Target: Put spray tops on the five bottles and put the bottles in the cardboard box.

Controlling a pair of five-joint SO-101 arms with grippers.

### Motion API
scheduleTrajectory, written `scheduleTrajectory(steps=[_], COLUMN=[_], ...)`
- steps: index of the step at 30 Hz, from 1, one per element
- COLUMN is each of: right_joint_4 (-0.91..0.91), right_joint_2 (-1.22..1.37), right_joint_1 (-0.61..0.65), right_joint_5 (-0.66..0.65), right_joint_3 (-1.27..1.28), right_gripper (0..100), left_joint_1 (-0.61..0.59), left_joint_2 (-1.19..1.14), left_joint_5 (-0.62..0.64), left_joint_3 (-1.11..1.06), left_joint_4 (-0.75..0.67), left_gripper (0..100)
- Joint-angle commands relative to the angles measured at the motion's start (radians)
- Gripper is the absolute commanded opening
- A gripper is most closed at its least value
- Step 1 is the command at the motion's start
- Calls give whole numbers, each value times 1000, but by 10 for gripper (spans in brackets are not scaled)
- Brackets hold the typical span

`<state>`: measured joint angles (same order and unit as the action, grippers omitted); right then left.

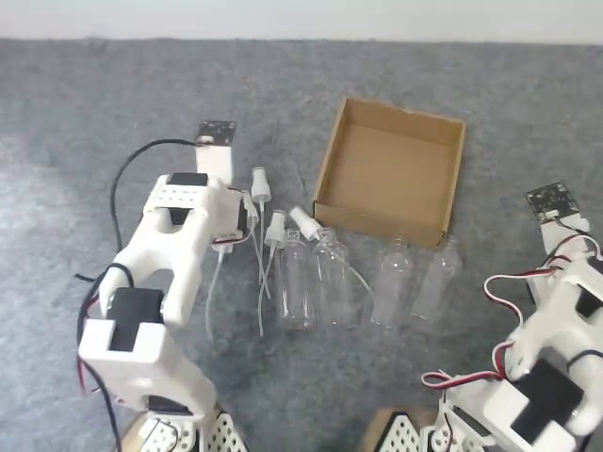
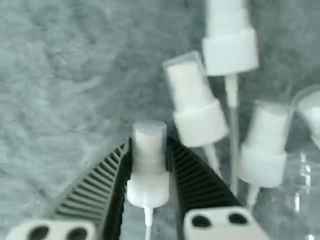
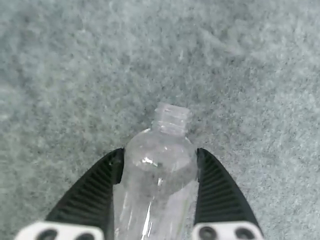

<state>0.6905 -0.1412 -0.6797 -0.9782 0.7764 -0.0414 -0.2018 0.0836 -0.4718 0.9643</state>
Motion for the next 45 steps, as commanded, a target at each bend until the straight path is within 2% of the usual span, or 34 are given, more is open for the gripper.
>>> scheduleTrajectory(steps=[1,5,9,16,23,32,35,40,45], right_joint_4=[-1,8,41,45,113,165,162,140,136], right_joint_2=[-1,-1,-4,-12,-12,-1,-1,-10,-18], right_joint_1=[-13,-15,-13,-13,-10,-13,-12,-7,-15], right_joint_5=[-6,-6,-2,87,86,86,84,86,84], right_joint_3=[12,14,15,-14,-23,-41,-43,-44,-71], right_gripper=[66,70,71,76,255,270,222,16,6], left_joint_1=[46,48,40,41,40,40,40,40,40], left_joint_2=[11,11,11,11,11,11,11,11,14], left_joint_5=[-18,-17,-20,-21,-23,-25,-25,-25,-25], left_joint_3=[42,45,39,36,18,18,16,16,16], left_joint_4=[32,51,49,28,2,2,2,2,2], left_gripper=[64,69,126,107,108,108,105,104,54])
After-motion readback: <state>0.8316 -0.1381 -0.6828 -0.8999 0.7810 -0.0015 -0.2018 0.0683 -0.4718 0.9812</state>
